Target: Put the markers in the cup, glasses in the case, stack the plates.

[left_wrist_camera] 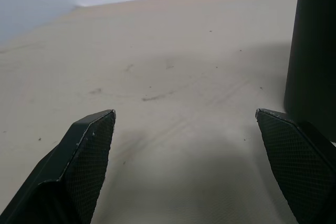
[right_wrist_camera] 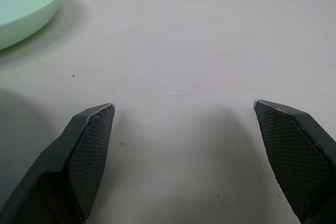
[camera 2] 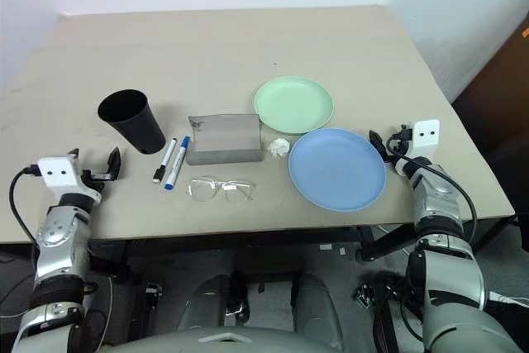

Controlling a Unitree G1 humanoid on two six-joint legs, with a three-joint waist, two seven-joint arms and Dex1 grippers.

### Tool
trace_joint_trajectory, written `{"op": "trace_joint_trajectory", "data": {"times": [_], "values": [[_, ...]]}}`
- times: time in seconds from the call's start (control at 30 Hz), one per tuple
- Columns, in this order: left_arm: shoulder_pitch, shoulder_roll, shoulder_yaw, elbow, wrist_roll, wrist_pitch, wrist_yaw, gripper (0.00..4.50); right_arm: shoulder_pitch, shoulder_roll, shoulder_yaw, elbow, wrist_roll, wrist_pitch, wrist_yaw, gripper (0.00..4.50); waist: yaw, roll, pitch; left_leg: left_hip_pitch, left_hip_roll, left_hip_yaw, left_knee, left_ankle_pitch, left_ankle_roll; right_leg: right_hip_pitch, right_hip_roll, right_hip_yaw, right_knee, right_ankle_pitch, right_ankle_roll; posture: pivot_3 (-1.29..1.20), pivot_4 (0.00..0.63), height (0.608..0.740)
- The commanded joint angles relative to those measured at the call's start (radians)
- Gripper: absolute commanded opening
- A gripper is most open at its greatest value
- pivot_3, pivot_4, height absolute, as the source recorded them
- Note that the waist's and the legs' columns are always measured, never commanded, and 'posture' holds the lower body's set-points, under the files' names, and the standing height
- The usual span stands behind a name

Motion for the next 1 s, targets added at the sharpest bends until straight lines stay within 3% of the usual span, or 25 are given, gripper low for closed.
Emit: {"op": "trace_joint_trajectory", "data": {"times": [0.03, 0.63, 1.0], "values": [[0.015, -0.008, 0.001, -0.015, 0.006, -0.001, 0.008, 4.47, 0.005, -0.017, 0.01, 0.019, -0.012, 0.006, 0.012, 4.5, 0.0, 0.0, 0.0, 0.0, 0.0, 0.0, 0.0, 0.0, 0.0, 0.0, 0.0, 0.0, 0.0, 0.0, 0.0, 0.0, 0.15, 0.711], [0.001, -0.016, 0.005, -0.055, -0.016, 0.042, -0.012, 4.47, 0.018, -0.092, -0.058, -0.04, 0.04, 0.062, -0.026, 4.5, 0.008, 0.001, 0.0, -0.002, -0.002, 0.001, 0.0, 0.0, 0.0, -0.001, -0.003, 0.0, -0.001, 0.0, 0.0, 0.0, 0.15, 0.711], [0.049, 0.024, 0.047, -0.139, -0.067, 0.088, -0.048, 4.47, -0.117, -0.149, -0.093, -0.088, 0.104, 0.202, 0.017, 4.5, 0.001, 0.002, 0.001, -0.002, -0.002, 0.001, 0.0, 0.0, 0.0, -0.003, -0.002, 0.0, 0.0, 0.0, 0.001, 0.0, 0.15, 0.711]]}}
